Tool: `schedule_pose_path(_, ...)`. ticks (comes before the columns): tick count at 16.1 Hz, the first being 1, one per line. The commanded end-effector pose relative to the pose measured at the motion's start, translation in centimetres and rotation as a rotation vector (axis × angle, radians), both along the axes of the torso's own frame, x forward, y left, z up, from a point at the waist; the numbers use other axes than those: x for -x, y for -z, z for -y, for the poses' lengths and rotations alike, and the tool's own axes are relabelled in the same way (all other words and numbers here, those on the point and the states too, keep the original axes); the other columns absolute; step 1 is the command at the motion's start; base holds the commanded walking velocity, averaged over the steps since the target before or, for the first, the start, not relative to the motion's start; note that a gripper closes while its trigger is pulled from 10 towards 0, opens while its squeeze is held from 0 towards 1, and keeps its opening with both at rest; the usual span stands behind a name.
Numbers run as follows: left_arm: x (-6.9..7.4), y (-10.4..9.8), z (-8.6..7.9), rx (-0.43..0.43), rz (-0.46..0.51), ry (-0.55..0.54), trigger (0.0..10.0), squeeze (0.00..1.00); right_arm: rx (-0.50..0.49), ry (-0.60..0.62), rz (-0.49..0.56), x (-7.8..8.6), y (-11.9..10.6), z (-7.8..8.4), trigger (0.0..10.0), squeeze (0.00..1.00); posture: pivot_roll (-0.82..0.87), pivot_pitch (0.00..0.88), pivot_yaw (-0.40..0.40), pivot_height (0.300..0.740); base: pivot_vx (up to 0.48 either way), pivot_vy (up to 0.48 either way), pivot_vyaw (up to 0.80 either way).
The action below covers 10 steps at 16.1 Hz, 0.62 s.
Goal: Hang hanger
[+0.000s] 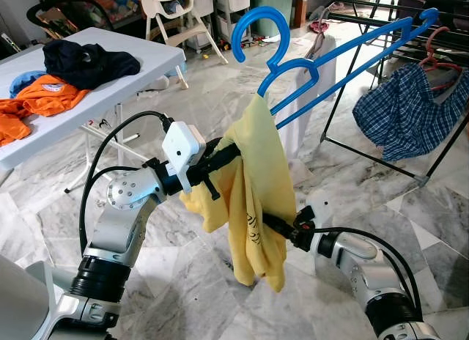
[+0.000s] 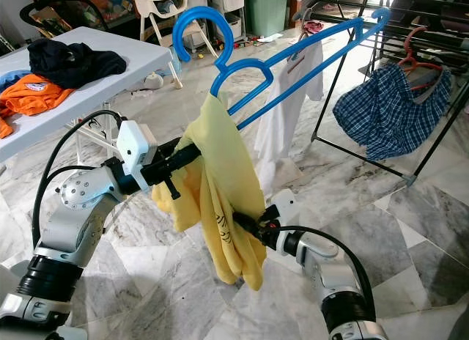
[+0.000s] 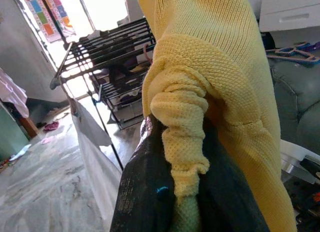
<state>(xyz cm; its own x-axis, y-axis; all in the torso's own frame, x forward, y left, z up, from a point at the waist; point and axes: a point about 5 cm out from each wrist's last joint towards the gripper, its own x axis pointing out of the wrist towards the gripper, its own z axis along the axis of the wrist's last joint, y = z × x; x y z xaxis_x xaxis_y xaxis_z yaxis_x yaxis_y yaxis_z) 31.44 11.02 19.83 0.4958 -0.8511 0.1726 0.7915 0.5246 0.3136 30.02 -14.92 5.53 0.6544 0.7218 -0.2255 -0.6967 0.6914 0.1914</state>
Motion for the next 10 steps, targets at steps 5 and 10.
schedule_pose_path(5, -0.1, -1.6, -0.1, 0.021, 0.057, 0.007, 0.0, 0.00, 0.038, 0.023, 0.003, -0.3, 0.1, 0.6, 0.0, 0.00, -0.11, 0.032, 0.128, 0.740, 0.000, 0.000, 0.00)
schedule_pose_path(10, 0.0, -1.4, -0.1, 0.020, 0.051, 0.006, 0.0, 0.00, 0.102, 0.077, 0.006, -0.4, 0.5, 1.5, 0.0, 0.00, -0.12, 0.036, 0.129, 0.740, 0.000, 0.000, 0.00)
